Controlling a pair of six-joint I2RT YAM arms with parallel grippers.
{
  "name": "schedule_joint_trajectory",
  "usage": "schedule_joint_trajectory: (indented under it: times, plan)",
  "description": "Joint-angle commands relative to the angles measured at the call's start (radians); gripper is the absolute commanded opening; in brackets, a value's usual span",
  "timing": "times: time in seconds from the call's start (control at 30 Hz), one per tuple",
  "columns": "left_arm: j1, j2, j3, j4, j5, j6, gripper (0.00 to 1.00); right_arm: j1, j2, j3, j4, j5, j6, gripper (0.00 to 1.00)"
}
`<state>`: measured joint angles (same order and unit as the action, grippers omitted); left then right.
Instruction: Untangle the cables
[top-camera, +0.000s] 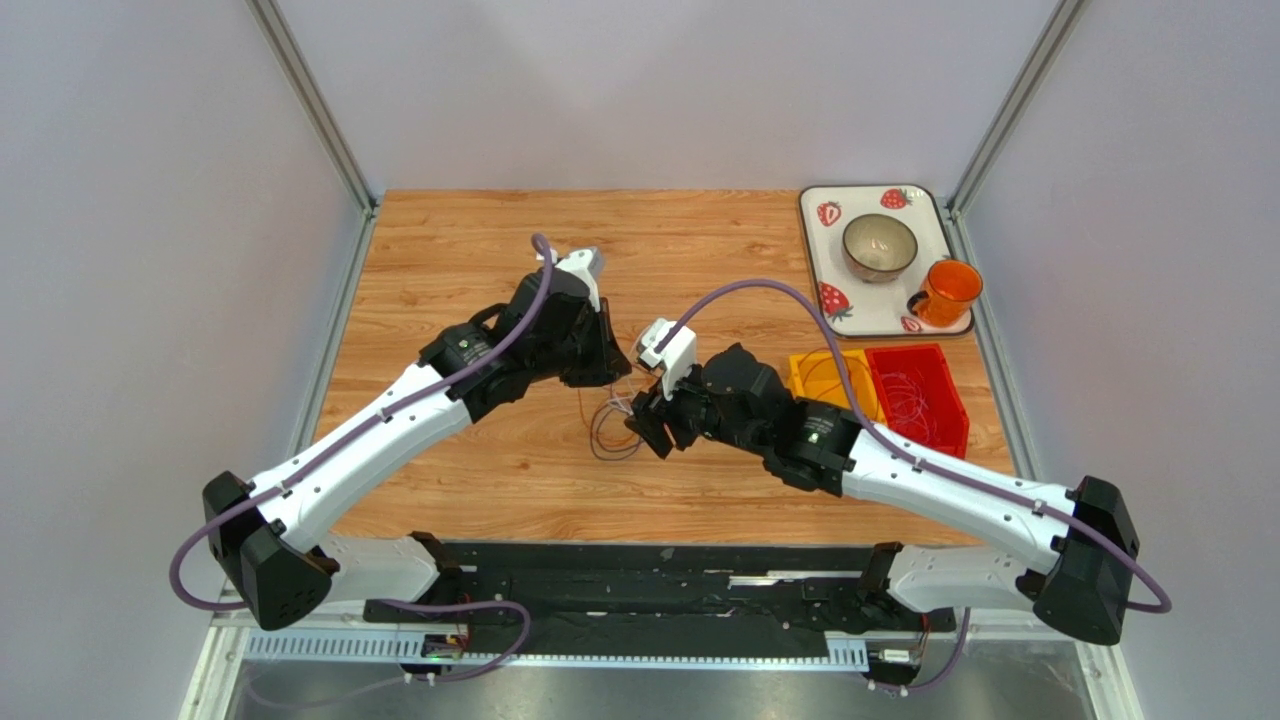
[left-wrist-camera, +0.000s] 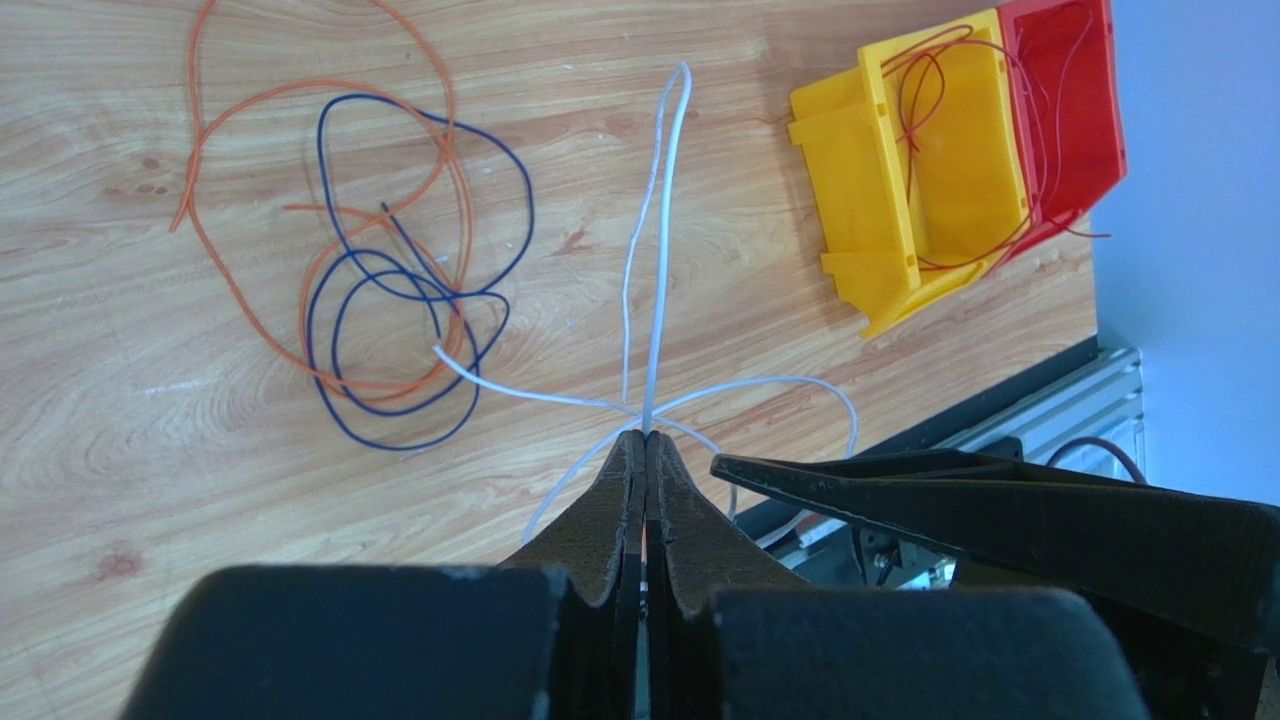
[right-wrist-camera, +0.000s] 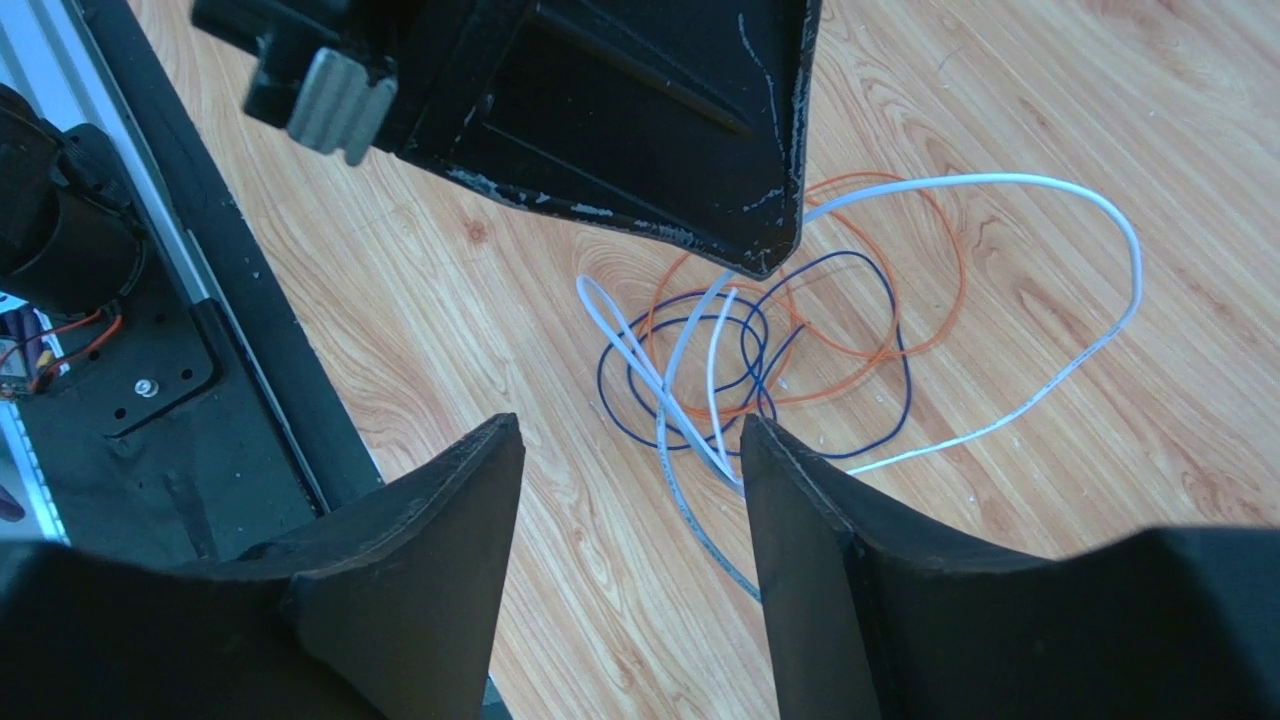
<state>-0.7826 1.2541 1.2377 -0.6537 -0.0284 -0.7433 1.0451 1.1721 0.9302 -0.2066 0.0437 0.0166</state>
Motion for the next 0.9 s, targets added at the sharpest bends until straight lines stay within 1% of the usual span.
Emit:
schedule_joint_trajectory:
  times: [0.0,0.07,0.1,0.13,0.17,0.33,0.43,0.53,0.57,0.6,0.63,0.67,0.83,0.87]
  plan:
    - [0.005,-0.012,-0.004,0.029,0.016,-0.007,0.00,0.006,0.004,0.056,0.038,0.030,-0.046,0.53]
    - [0.005,-0.012,-0.004,0.032,0.019,-0.010,0.00,0.006,0.020,0.067,0.023,0.036,-0.052,0.47]
    - [0.005,-0.012,-0.007,0.035,0.021,-0.008,0.00,0.006,0.027,0.071,0.016,0.042,-0.055,0.41]
    - [0.005,-0.012,-0.007,0.040,0.021,-0.008,0.00,0.006,0.031,0.073,0.013,0.045,-0.058,0.40]
    - [0.005,-0.012,-0.009,0.040,0.021,-0.010,0.00,0.006,0.034,0.070,0.013,0.042,-0.056,0.38]
    - [0.005,-0.009,-0.012,0.043,0.021,-0.011,0.00,0.007,0.037,0.065,0.027,0.032,-0.052,0.38]
    - [0.005,-0.010,-0.011,0.043,0.021,-0.011,0.00,0.007,0.038,0.070,0.026,0.033,-0.052,0.34]
    - [0.005,-0.012,-0.011,0.042,0.021,-0.011,0.00,0.009,0.040,0.073,0.026,0.032,-0.053,0.22]
    - [0.005,-0.012,-0.012,0.042,0.021,-0.011,0.00,0.007,0.040,0.075,0.026,0.030,-0.053,0.12]
    - [0.005,-0.012,-0.012,0.043,0.021,-0.011,0.00,0.007,0.043,0.078,0.026,0.031,-0.053,0.06]
    - [0.005,-0.013,-0.011,0.043,0.021,-0.011,0.00,0.007,0.044,0.078,0.023,0.031,-0.053,0.01]
    - [0.005,-0.013,-0.012,0.043,0.021,-0.013,0.00,0.007,0.043,0.079,0.022,0.030,-0.052,0.00]
    - [0.005,-0.013,-0.012,0.045,0.021,-0.007,0.00,0.009,0.041,0.078,0.022,0.028,-0.043,0.00]
    - [0.005,-0.013,-0.012,0.046,0.022,-0.001,0.04,0.009,0.034,0.078,0.021,0.034,-0.035,0.00]
